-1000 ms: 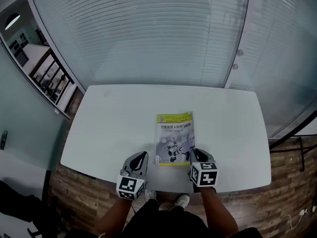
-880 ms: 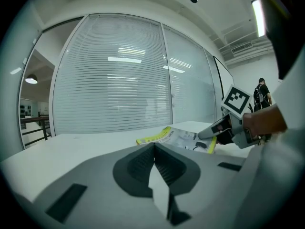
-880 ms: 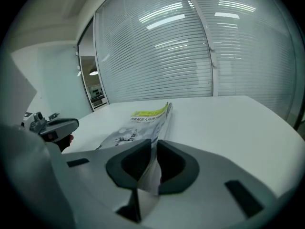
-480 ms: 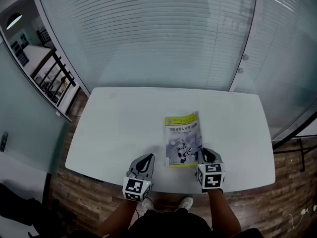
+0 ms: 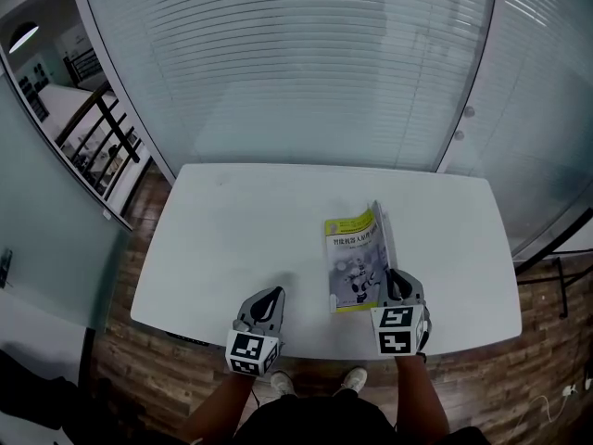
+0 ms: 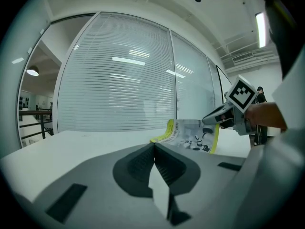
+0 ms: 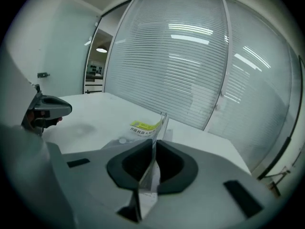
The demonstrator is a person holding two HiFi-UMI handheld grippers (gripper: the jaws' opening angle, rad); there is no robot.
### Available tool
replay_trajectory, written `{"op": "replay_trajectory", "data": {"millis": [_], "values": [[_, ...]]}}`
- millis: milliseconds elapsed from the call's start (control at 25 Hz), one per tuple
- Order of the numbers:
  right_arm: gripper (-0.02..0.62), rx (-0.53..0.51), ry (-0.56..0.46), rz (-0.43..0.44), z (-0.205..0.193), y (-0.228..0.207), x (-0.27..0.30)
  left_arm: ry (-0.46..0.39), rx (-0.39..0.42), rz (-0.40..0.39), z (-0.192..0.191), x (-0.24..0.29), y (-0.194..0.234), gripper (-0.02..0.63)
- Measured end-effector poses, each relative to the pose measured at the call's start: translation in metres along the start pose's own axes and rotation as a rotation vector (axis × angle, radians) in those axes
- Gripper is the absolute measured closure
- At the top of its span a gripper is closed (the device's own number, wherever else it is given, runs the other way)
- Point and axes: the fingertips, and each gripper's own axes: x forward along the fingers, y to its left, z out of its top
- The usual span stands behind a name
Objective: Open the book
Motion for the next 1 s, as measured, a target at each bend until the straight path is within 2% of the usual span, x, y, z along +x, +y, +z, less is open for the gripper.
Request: {"op": "replay_trajectory", "data": {"millis": [280, 520, 720, 1000], "values": [[0.563, -0.206, -0.032, -0.070, 0.030, 0.025, -0.011, -0.010, 0.000, -0.028, -0.001, -0.006, 0.004, 0.595], [0.566, -0.395, -0.085, -0.105, 0.064, 0.061, -0.022, -0.033, -0.013, -0.019, 0.005, -0.016, 0.022, 0.595], [0.569, -0.544, -0.155, -0.070, 0.089, 0.114, -0.025, -0.039, -0.030, 0.005, -0.001, -0.030, 0.037, 0.595], [0.572, -0.653, -0.199, -0.001, 0.100, 0.191, -0.017, -0.047, -0.053, 0.069, -0.010, -0.066, 0.074, 0.595]]}}
